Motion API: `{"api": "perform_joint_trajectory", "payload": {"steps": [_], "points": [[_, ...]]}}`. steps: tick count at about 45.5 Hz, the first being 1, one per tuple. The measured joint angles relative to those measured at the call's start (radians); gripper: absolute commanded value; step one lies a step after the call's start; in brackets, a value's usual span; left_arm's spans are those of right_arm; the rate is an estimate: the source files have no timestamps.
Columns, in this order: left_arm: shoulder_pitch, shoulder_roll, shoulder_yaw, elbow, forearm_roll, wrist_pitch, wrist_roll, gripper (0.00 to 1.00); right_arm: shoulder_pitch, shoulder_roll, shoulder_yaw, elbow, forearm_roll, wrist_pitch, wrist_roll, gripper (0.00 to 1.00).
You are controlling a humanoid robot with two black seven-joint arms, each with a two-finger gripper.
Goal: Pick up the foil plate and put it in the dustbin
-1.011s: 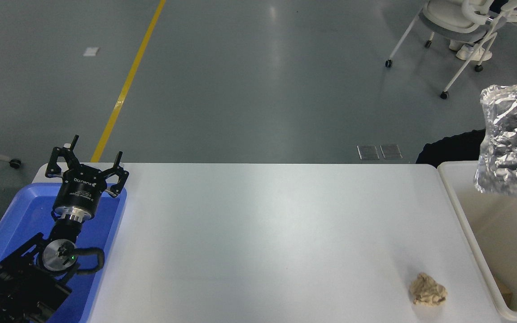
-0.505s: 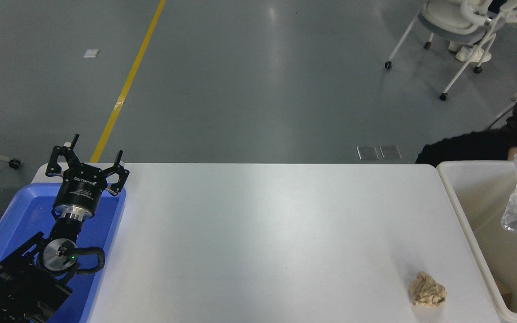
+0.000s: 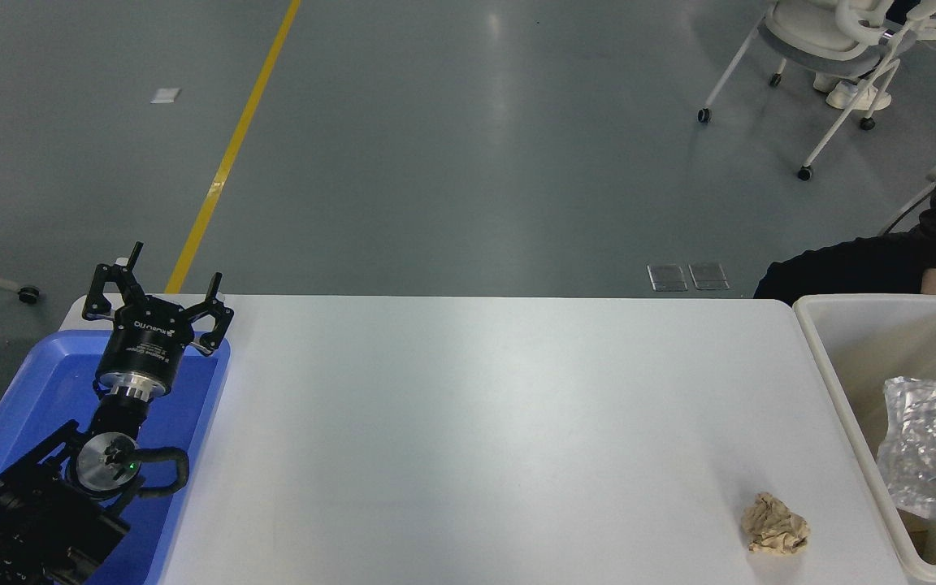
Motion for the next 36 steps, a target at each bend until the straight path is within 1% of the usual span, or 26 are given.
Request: {"api": "perform_joint_trajectory", "payload": {"steps": [8,15,21,22,25,29,36], "points": [[-0.001,0.000,0.000,0.000,0.002,-0.001,0.002,1.00,0.132,-0.036,-0.034,0.147,-0.006,0.064,-0.001,1.00],[-0.002,0.000,0.000,-0.001,0.002,-0.002,0.004,1.00,0.413,-0.079,-0.186,0.373,-0.010,0.196,-0.002,1.00],[-0.002,0.000,0.001,0.000,0.002,-0.003,0.004,1.00,0.674,-0.076,-0.312,0.559,0.005,0.316,-0.001,1.00],[-0.002,0.000,0.001,0.000,0.003,-0.003,0.004,1.00,0.751,-0.066,-0.339,0.615,0.019,0.355,0.000,1.00],[-0.002,0.001,0.001,0.000,0.002,-0.003,0.004,1.00,0.811,-0.051,-0.361,0.665,0.047,0.400,-0.001,1.00],[-0.001,-0.001,0.001,-0.001,0.003,-0.003,0.004,1.00,0.970,0.012,-0.397,0.789,0.145,0.500,-0.003,1.00],[0.001,0.000,0.000,0.001,0.001,0.000,0.001,1.00,1.151,0.121,-0.431,0.953,0.313,0.593,-0.010,1.00]]}}
